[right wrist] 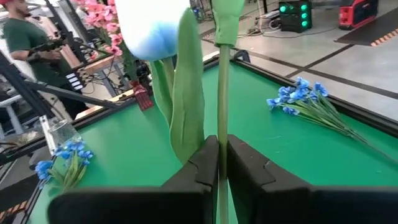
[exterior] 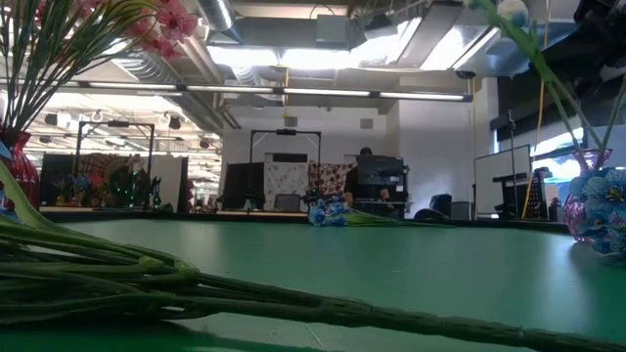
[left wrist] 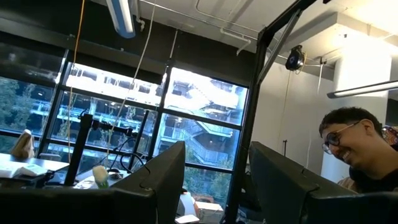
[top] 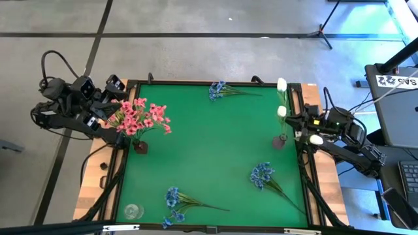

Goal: Sort flowers into vase by color
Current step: Put the white flower into the violet vase

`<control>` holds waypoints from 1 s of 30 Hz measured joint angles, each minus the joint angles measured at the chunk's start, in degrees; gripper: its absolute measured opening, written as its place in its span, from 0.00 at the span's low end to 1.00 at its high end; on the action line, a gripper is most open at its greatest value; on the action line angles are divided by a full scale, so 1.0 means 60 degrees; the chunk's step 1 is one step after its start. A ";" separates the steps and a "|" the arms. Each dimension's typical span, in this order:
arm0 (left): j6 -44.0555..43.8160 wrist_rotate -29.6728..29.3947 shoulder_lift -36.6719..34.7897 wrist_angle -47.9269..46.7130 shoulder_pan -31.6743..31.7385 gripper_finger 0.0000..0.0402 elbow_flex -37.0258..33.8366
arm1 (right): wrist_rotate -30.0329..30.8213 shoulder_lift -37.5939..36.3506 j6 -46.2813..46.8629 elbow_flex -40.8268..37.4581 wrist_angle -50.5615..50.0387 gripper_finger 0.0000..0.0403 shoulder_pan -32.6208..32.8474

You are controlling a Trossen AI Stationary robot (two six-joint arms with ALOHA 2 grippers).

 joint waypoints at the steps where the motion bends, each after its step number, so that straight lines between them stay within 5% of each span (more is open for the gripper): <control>1: 0.0001 0.0000 0.0000 0.0001 -0.0001 0.43 -0.0001 | -0.0002 0.0000 -0.0029 0.0000 0.0000 0.08 0.0001; 30: 0.0004 0.0000 0.0000 0.0007 -0.0003 0.43 -0.0001 | -0.0818 0.0000 -0.0699 0.0358 0.0124 0.09 0.0004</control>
